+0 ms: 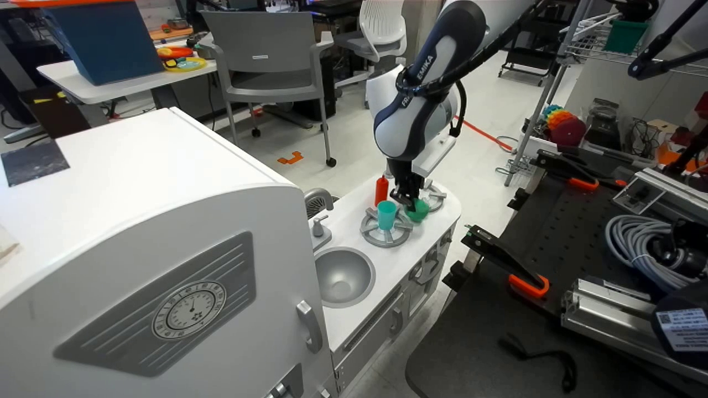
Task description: Move the green plushy to the left
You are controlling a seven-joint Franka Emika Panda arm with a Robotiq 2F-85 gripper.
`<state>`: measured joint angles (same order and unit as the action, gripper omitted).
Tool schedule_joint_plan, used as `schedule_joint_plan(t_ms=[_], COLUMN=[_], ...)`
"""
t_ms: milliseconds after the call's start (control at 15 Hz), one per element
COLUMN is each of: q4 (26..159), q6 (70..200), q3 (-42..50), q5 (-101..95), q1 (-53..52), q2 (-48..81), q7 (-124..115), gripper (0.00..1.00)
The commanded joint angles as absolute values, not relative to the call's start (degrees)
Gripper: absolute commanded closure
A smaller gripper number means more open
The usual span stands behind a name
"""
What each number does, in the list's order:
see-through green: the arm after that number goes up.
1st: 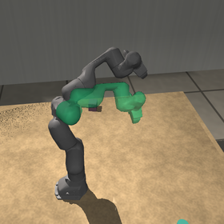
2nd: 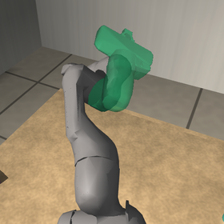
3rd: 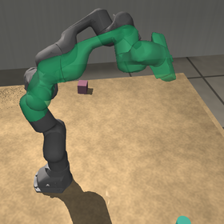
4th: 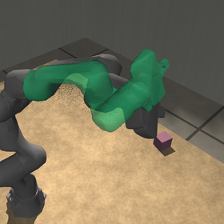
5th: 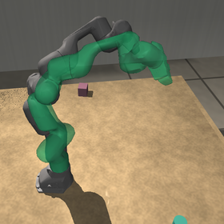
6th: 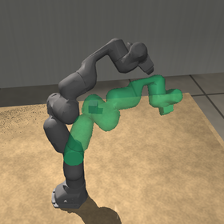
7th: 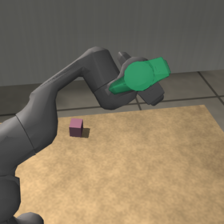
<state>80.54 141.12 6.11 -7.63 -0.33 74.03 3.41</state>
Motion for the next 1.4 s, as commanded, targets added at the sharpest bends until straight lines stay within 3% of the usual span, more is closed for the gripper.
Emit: schedule_joint_plan(t_ms=[0,467,533,667,1067,1333], q4=[85.36,84.17,84.12,84.51,88.91,95.72], q6=[140.45,141.79,141.28,140.85,135.52,128.10], q3=[3.11,3.87,3.82,3.70,2.13,0.15], q5=[-7.50,-7.59,-7.50,-7.32,-5.98,-5.06], q1=[0.84,1.25,1.37,1.54,3.67,5.97], q2=[71.64,72.89,72.75,72.18,66.83,58.70], q7=[6.06,5.36,5.40,5.36,6.79,9.54], gripper=[0.95,0.95,0.56,0.48,0.04,0.00])
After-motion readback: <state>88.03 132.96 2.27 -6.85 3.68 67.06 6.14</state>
